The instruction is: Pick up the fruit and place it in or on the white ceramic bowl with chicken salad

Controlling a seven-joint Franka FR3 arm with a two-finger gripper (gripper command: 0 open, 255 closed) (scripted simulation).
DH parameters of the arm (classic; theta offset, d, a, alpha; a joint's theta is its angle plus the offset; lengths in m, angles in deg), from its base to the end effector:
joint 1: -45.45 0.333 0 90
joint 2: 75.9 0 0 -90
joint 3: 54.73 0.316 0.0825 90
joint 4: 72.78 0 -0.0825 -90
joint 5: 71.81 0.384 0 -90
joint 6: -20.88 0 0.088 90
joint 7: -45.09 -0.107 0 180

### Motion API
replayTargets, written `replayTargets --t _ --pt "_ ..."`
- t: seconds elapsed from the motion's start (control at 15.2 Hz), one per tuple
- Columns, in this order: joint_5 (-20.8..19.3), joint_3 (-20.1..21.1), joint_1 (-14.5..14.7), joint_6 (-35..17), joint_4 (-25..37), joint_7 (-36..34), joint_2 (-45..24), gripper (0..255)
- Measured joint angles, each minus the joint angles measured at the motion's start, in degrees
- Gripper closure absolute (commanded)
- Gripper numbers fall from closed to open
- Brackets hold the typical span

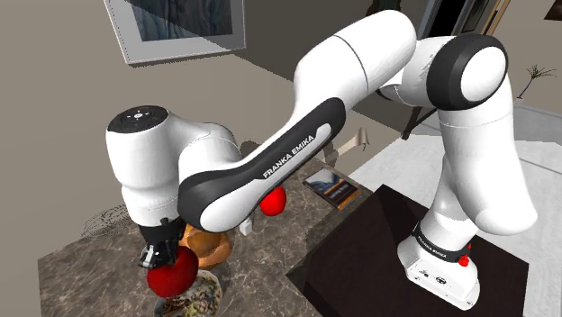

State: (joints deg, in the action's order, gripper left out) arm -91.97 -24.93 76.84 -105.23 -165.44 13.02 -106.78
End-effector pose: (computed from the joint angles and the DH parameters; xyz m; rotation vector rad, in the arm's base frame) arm 0.3866 0.5745 0.3551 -2.9262 -0.9403 -0.1801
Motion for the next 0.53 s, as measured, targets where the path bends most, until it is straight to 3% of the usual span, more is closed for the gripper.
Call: replayTargets --t 0.53 --pt "-1.9 -1.3 0.7 -4.3 -1.6 -1.3 -3.0 255"
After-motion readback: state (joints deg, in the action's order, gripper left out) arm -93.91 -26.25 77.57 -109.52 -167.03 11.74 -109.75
